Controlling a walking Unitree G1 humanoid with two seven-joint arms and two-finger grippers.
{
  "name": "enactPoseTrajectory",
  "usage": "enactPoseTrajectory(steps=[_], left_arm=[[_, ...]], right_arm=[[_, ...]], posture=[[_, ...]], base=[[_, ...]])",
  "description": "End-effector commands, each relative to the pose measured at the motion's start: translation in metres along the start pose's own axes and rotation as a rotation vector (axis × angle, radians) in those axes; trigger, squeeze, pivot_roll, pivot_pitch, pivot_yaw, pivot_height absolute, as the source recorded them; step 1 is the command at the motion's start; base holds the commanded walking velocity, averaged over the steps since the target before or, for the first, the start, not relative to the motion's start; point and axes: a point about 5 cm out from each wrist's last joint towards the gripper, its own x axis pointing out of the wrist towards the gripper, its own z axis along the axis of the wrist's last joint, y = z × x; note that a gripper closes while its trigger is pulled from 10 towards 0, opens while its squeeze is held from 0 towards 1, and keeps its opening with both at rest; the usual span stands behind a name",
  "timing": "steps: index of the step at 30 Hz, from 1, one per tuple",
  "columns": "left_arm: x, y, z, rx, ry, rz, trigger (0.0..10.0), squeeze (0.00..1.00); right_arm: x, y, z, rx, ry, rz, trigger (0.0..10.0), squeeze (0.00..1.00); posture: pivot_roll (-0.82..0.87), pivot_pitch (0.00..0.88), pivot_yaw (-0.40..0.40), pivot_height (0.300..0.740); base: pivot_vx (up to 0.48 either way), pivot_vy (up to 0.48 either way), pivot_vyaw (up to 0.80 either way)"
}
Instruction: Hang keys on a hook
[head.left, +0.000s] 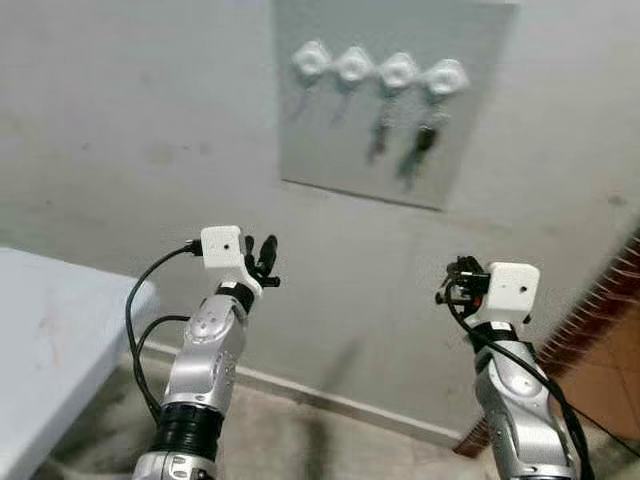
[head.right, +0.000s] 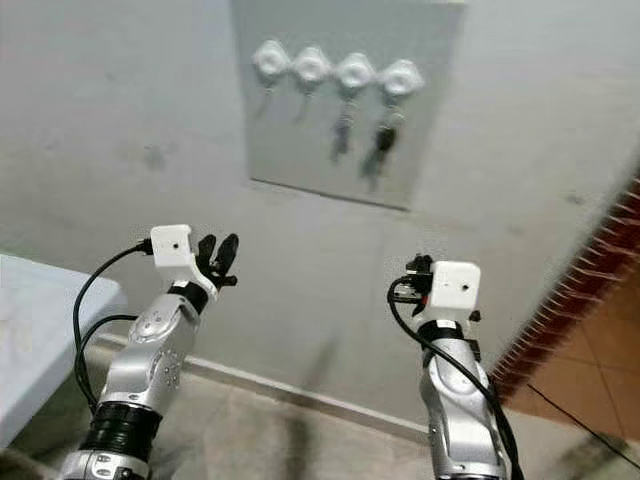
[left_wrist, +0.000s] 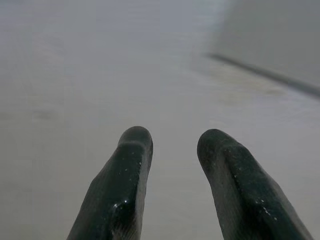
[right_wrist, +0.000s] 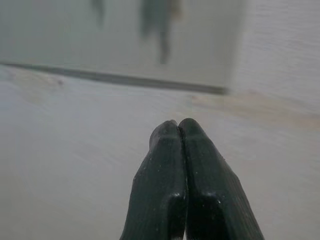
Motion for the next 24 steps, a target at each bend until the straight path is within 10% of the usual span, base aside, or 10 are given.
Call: enactPoseTrajectory(steps=[1,24], left_arm=[[0.003,-0.014,0.001,-0.009,0.002,-0.033,10.0,0.00],[0.006,-0.030,0.007,0.119,0.006,-0.101,10.0,0.00]], right_arm=[[-0.003,-0.013,0.001,-0.019,0.002,-0.037,10.0,0.00],[-0.002,-0.011,-0.002,-0.028,0.016,-0.014,10.0,0.00]], posture=[[0.07,0.000,-0.040,0.740],[0.07,0.000,-0.044,0.740]], base=[[0.304,0.371,0.00],[0.211,0.082,0.00]])
